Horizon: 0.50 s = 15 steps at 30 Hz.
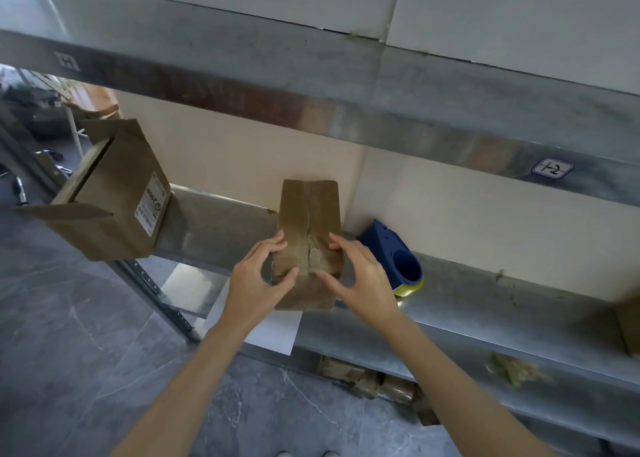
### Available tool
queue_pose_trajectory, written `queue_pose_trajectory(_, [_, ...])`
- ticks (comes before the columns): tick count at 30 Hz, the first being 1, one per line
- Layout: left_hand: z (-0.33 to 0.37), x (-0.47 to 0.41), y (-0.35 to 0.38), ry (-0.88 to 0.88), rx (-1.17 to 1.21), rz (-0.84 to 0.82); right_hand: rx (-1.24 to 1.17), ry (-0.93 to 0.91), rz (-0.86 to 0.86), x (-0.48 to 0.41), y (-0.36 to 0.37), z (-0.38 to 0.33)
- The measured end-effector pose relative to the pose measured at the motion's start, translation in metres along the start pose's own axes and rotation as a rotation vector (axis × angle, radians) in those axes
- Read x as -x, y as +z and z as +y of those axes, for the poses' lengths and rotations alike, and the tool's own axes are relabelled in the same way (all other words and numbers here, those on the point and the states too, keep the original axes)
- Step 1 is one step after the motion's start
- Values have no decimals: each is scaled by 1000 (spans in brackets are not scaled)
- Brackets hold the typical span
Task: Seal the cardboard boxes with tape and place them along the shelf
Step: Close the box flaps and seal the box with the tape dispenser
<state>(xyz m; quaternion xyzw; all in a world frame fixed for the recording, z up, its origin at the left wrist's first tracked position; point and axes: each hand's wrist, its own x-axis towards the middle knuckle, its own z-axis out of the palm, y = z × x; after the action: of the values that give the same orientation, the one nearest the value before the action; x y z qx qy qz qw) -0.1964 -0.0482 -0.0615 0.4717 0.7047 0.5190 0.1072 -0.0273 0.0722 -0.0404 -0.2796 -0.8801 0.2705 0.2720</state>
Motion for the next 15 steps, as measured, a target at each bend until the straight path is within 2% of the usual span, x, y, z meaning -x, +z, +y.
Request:
queue_pose_trajectory(6, [1, -1, 5, -12, -55, 85, 35, 55, 74, -2, 9, -9])
queue_pose_trajectory(15, [-1, -2, 1, -45, -28, 48, -1, 28, 62, -3, 5, -2])
